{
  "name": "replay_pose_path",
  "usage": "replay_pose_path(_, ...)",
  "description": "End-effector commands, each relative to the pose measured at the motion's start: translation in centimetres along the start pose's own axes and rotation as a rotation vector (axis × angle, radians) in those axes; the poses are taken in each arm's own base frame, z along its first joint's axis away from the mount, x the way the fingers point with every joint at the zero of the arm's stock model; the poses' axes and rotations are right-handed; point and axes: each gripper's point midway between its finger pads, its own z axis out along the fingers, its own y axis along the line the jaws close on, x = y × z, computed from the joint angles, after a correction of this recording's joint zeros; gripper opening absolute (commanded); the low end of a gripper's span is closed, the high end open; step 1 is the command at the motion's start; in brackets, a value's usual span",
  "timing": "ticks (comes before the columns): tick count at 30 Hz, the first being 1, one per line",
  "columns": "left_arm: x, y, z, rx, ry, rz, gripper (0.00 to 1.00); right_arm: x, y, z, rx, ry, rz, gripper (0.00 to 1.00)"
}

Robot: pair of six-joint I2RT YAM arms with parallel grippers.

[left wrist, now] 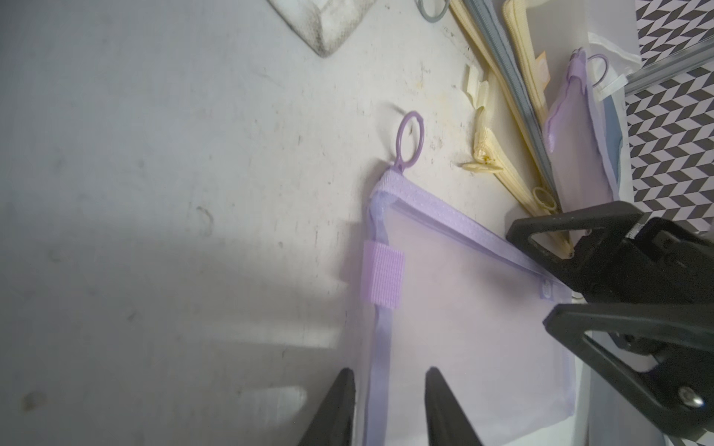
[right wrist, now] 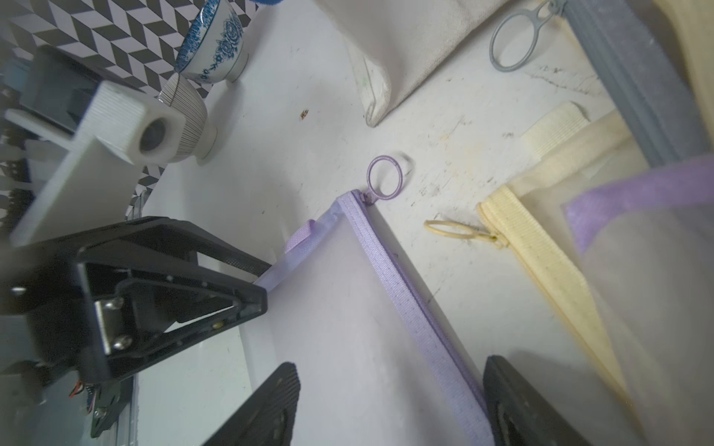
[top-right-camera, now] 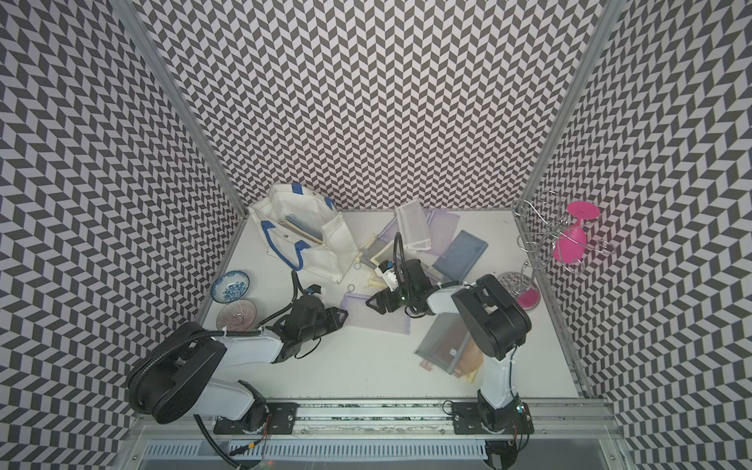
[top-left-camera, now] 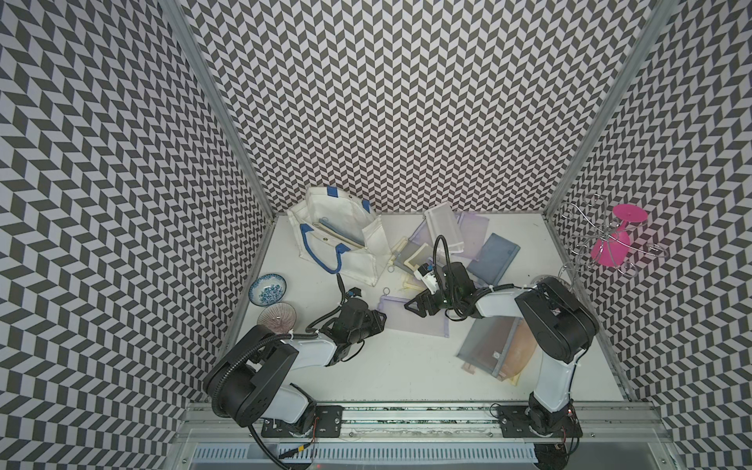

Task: Put the pencil pouch into the canvas bag
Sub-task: Pick up the pencil pouch from the center of the board.

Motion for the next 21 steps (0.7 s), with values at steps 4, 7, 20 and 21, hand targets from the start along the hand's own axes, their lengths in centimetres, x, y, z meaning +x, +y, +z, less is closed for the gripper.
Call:
replay_pose_path(4, -1.0, -2.7, 0.3, 0.076, -0.022, 0.024, 0.00, 0.8, 1.0, -0.5, -0.027, 0.016, 0.015, 0.75)
replay_pose_path(7, -1.0, -4.0, -0.6, 0.108, -0.027, 0.080, 0.00, 0.1, 1.6, -1.3, -0.025, -0.007, -0.006, 0.75)
replay_pose_path(20, -2.4, -12.3, -9.8, 0.225, -0.033, 0.474, 0.00, -5.4, 10.4, -8.9, -0.225, -0.270, -0.230, 0.96)
replay_pose_path(21, -2.6, -12.8, -10.6, 0.235, -0.035, 0.505, 0.00, -5.5, 11.1, -9.4, -0.246, -0.286, -0.249, 0.96)
